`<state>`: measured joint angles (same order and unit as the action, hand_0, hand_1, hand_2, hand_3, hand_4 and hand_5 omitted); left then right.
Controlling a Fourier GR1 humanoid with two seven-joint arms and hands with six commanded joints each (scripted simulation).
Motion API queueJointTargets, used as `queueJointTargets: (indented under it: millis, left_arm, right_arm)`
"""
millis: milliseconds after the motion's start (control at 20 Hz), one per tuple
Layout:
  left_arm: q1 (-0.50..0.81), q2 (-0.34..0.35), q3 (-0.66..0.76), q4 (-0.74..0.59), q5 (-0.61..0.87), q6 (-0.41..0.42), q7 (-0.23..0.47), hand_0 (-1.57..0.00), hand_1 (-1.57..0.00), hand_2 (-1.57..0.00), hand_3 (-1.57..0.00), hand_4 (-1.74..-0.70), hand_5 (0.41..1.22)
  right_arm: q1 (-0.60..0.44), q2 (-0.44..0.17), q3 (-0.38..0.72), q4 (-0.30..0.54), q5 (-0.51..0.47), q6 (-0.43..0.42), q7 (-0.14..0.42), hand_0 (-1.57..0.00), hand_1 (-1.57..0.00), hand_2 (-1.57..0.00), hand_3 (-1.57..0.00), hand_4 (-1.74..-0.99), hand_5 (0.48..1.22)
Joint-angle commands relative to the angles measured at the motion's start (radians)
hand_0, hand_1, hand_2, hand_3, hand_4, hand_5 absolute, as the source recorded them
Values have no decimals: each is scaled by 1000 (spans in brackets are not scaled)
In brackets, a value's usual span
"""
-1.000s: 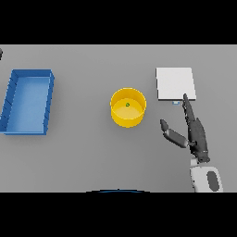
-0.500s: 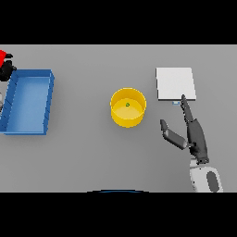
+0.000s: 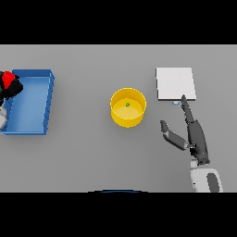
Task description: Pick up the red beaker and tilt it to pour out 1 green nut into yellow bowl. Pick up the yellow bowl and place it on the metallic measuring scale.
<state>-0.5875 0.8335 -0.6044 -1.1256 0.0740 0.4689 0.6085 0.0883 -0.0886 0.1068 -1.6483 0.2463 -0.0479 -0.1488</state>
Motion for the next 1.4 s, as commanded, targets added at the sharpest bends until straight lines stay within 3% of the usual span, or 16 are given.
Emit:
queueJointTargets:
  millis: [0, 50, 100, 200, 300, 450, 600, 800, 900, 1150, 1250, 1350]
  left_arm:
    - [3, 4, -9, -22, 12, -44, -2, -1564, -1449, -1432, -1362, -1374, 830]
    - [12, 24, -7, -56, 43, -88, -7, -1457, -1180, -1187, -1129, -1229, 803]
    - [16, 35, -8, -68, 71, -135, 1, -1166, -944, -959, -903, -1120, 778]
    - [12, 59, -17, -82, 102, -193, 1, -746, -604, -613, -577, -968, 740]
    - [15, 75, -16, -99, 121, -231, -6, -477, -386, -392, -369, -878, 710]
    - [12, 56, -13, -85, 136, -242, -7, -244, -197, -200, -189, -815, 684]
    - [2, 57, -1, -91, 138, -226, -23, -124, -100, -102, -96, -791, 674]
    - [-1, 47, 23, -68, 147, -212, -90, -50, -41, -41, -39, -786, 671]
    - [1, 39, 17, -73, 140, -198, -93, -32, -26, -26, -24, -780, 679]
    - [1, 31, 16, -73, 147, -198, -90, -10, -8, -8, -7, -790, 707]
    - [-5, 27, 20, -65, 152, -201, -95, -6, -5, -5, -4, -794, 710]
    - [-1, 25, 17, -60, 149, -199, -99, -3, -3, -3, -2, -795, 708]
  right_arm:
    - [10, 1, 1, -5, -6, 6, -4, 1, 1, 1, 1, -1192, 663]
    - [4, 7, 3, 4, -8, 6, -6, 1, 1, 1, 1, -1188, 663]
    - [9, 7, 1, -8, -9, 2, -8, 1, 1, 1, 1, -1187, 664]
    - [8, 2, 2, -12, -1, -1, -2, 1, 1, 1, 1, -1181, 665]
    - [10, 5, 8, -11, 6, -3, 1, 1, 1, 1, 1, -1184, 667]
    - [28, 4, 12, -19, 3, 5, -10, 1, 1, 1, 1, -1187, 666]
    - [12, 17, 21, -10, 22, -8, 26, 1, 1, 1, 1, -1193, 660]
    - [-12, -11, 31, -12, 71, -14, 65, 1, 1, 1, 1, -1198, 662]
    - [-29, -30, 57, -12, 70, 35, 22, 1, 1, 1, 1, -1162, 694]
    - [-165, -139, 113, 20, 159, 135, 64, 1, 1, 1, 1, -1255, 700]
    - [-232, -195, 148, 42, 234, 170, 105, 1, 1, 1, 1, -1278, 683]
    - [-298, -242, 197, 64, 313, 198, 96, 1, 1, 1, 1, -1279, 671]
